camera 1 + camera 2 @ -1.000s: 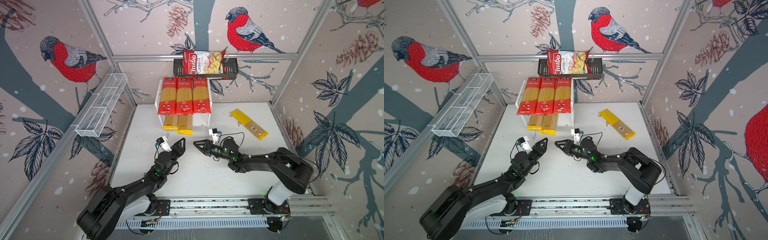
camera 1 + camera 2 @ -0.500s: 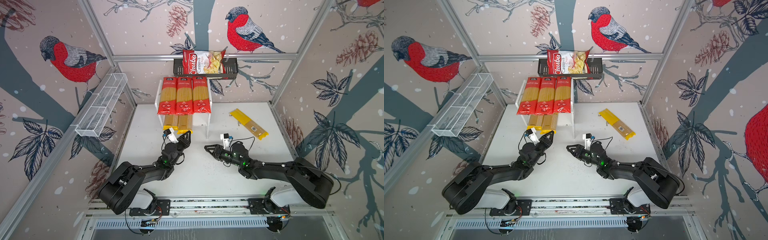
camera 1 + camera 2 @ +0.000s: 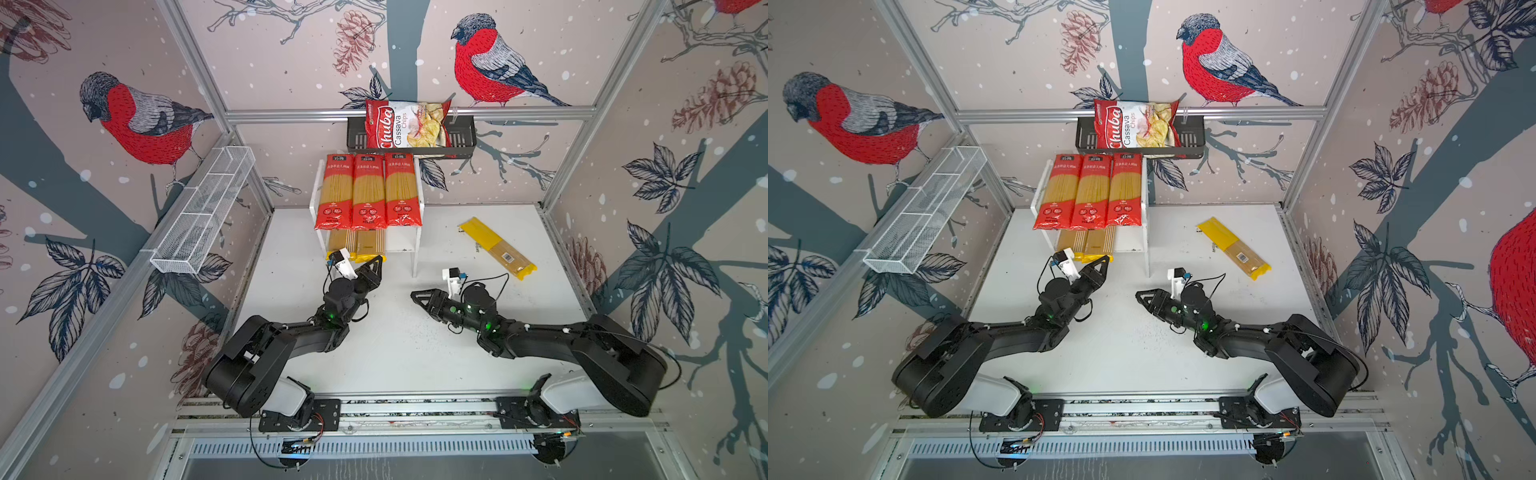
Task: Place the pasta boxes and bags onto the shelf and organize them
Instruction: 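Withdraw the left gripper while the right gripper reaches toward the remaining yellow pack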
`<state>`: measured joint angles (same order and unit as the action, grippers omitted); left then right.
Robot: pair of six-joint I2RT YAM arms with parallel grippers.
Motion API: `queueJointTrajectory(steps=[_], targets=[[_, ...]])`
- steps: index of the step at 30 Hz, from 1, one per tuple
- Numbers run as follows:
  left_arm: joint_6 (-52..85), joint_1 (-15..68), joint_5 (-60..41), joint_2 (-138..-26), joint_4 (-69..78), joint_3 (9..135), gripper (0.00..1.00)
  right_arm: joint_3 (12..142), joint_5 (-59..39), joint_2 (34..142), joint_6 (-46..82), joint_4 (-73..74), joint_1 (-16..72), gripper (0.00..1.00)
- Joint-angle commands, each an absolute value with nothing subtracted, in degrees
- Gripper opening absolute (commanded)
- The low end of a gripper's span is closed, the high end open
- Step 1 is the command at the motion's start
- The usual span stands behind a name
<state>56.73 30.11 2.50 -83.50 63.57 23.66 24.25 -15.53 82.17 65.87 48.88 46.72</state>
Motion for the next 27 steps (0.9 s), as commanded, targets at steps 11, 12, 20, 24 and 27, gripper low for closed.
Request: queueJointTrajectory(steps=[11,12,20,24,27], targets=[[59.5,30.9,-1.4,-79.3,67.5,18.4,0.61,24.6,-17.2,80.9,62.3,46.5,42.1,0.5],[59.3,31.1,-1.4,-78.4,66.6,18.1,0.62,24.7,-17.3,80.5,61.8,45.9,41.3,0.5],[51.4,38.2,3.1,-69.7,50.5,18.8,0.67,30.2,-15.4,76.4,48.7,24.6,30.8,0.5],[49.8,41.7,6.0,-65.6,44.9,17.9,0.69,33.7,-14.6,75.8,42.8,15.6,22.1,0.5],[48.5,44.3,9.0,-63.5,41.3,17.8,0.7,35.7,-13.5,76.4,41.0,12.7,15.6,0.5]])
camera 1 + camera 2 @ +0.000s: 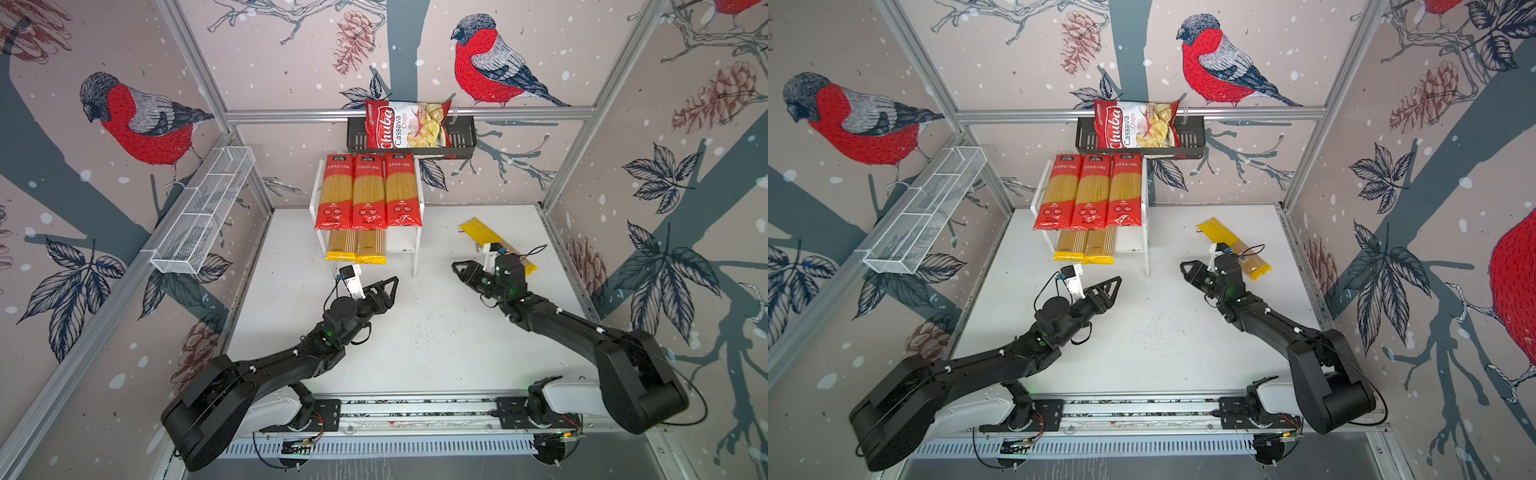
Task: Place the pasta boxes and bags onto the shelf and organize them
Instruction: 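Withdraw the left gripper while the right gripper reaches toward the remaining yellow pack, then grasp the remaining yellow pack with the right gripper and rotate it toward the robot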
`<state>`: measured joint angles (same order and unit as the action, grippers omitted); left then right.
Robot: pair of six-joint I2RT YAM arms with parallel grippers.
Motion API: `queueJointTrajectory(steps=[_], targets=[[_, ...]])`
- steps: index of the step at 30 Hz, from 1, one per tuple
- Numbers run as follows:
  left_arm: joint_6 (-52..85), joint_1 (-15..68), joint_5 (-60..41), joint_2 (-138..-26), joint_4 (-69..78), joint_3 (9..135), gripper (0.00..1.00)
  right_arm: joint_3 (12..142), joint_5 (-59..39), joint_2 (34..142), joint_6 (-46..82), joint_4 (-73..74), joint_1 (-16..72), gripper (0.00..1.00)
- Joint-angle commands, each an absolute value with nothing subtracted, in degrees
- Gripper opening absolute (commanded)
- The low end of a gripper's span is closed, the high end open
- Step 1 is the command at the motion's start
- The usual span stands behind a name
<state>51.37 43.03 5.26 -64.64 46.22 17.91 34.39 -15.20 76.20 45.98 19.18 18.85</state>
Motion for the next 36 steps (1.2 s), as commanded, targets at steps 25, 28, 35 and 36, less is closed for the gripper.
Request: queueJointTrajectory(steps=[25,28,35,36], targets=[[52.3,51.4,12.5,-67.1,46.2,13.3,0.7,53.1,-8.0,104.0,42.2,10.4,-6.2,0.51],[52.5,51.4,12.3,-67.6,46.9,13.2,0.7,51.3,-8.3,104.1,42.9,10.8,-5.0,0.51],[53.7,51.4,12.3,-67.0,47.9,11.7,0.7,42.0,-9.7,100.2,45.4,13.4,-2.3,0.51],[53.9,51.4,12.5,-66.9,47.9,11.5,0.7,41.0,-9.4,99.4,45.2,13.4,-1.8,0.51]])
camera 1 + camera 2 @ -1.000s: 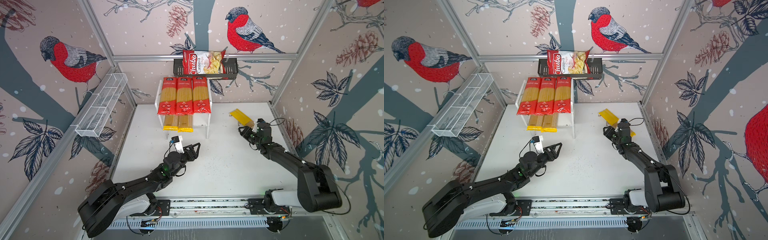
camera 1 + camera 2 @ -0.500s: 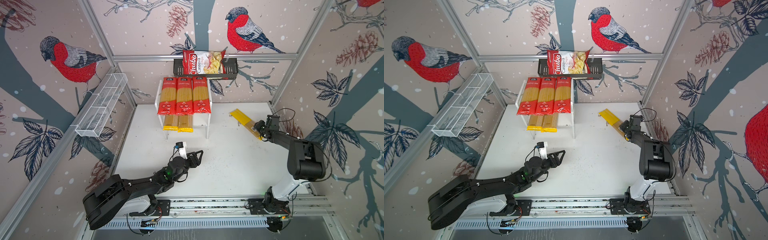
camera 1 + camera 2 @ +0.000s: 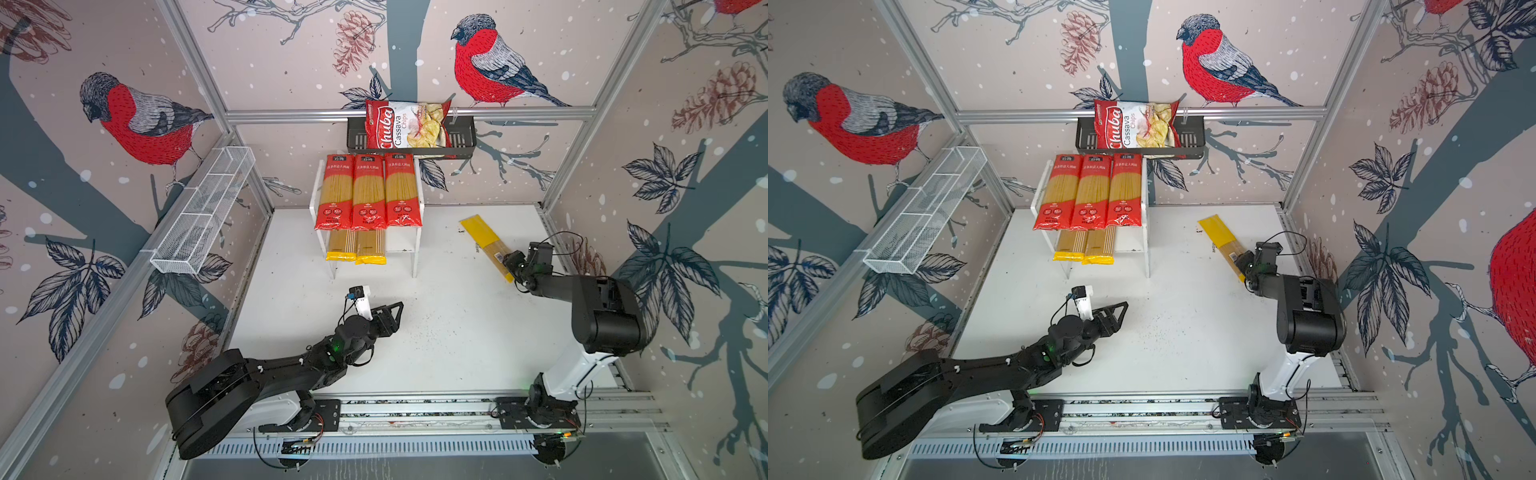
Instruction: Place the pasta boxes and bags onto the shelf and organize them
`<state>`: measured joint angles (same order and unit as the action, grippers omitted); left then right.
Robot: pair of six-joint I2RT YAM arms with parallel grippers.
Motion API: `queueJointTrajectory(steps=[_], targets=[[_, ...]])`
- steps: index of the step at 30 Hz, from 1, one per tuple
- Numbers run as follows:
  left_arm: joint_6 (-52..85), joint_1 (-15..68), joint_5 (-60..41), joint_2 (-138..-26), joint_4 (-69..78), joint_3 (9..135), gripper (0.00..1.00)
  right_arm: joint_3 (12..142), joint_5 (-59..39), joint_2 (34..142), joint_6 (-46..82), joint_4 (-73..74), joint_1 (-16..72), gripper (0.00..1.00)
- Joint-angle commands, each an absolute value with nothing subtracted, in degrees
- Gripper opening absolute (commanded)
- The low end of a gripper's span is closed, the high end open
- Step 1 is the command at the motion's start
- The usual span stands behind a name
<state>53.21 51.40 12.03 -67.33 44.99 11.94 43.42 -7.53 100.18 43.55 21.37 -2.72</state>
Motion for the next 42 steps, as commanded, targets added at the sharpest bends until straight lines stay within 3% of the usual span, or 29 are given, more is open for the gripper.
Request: queueJointTrajectory(steps=[1,10,25,29,35,42], targets=[[53.9,51.4,12.5,-66.8,48.0,11.4,0.7,39.8,-9.2,98.4,45.1,13.3,-1.5,0.51],[54.5,51.4,11.8,-68.5,49.4,12.4,0.69,29.1,-10.1,90.1,48.2,13.6,3.4,0.5],[55.5,51.5,10.2,-73.2,51.8,13.9,0.69,16.0,-3.9,79.4,58.3,11.1,27.9,0.5],[55.5,51.7,9.7,-74.1,52.5,14.2,0.69,16.2,-3.7,74.6,57.0,7.7,31.0,0.5],[55.0,52.4,9.2,-76.2,53.1,15.4,0.69,25.9,2.2,66.8,48.7,-4.9,27.7,0.53],[54.8,53.9,9.1,-78.0,54.5,16.3,0.69,30.6,-6.6,69.3,42.2,-2.1,8.7,0.6]])
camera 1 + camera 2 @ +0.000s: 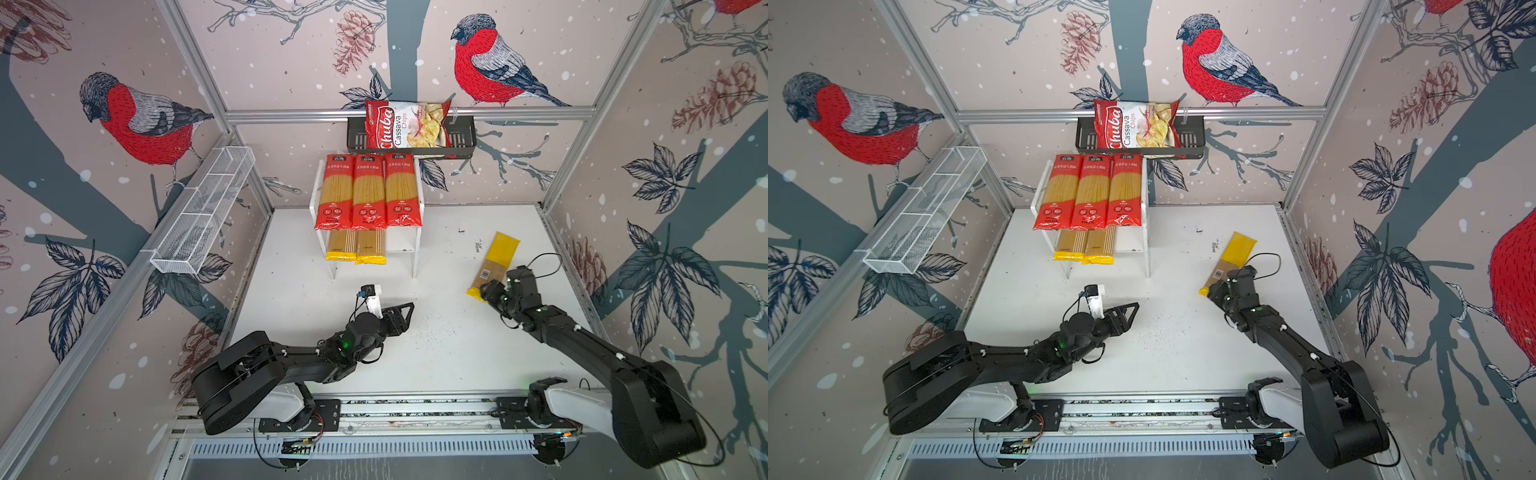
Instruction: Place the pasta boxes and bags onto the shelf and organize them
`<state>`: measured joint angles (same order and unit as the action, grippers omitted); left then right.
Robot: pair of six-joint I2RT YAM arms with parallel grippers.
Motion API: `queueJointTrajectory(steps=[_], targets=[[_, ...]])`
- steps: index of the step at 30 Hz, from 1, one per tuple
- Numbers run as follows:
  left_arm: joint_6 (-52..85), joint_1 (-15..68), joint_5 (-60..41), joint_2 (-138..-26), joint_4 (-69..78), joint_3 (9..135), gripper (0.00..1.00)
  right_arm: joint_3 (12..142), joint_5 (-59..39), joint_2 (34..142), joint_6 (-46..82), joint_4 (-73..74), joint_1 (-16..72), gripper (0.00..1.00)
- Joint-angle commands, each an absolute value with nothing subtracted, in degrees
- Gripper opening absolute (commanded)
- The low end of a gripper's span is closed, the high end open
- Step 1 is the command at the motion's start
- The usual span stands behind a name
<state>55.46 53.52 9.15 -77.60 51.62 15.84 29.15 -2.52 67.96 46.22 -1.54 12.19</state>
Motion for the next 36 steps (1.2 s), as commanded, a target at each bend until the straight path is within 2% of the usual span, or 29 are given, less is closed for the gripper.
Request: queueJointTrajectory(steps=[1,11,22,24,31,36], targets=[[54.9,54.1,9.1,-78.2,54.6,16.2,0.69,31.5,-8.0,70.7,42.0,-1.1,6.8,0.6],[55.3,54.6,8.7,-79.5,55.9,15.9,0.68,37.4,-11.8,86.8,43.6,8.3,-1.0,0.59],[55.1,54.6,9.3,-79.1,56.0,15.4,0.68,39.0,-13.4,97.2,45.8,14.5,-1.5,0.52],[55.1,54.6,9.0,-79.1,56.0,15.6,0.68,38.7,-14.1,98.4,46.1,15.9,-1.4,0.47],[55.1,54.6,9.5,-78.3,55.6,14.9,0.68,36.3,-14.5,96.2,46.3,18.5,-1.1,0.17],[55.1,54.6,9.1,-78.7,55.8,15.5,0.68,36.1,-13.1,92.6,45.5,16.5,0.5,0.1]])
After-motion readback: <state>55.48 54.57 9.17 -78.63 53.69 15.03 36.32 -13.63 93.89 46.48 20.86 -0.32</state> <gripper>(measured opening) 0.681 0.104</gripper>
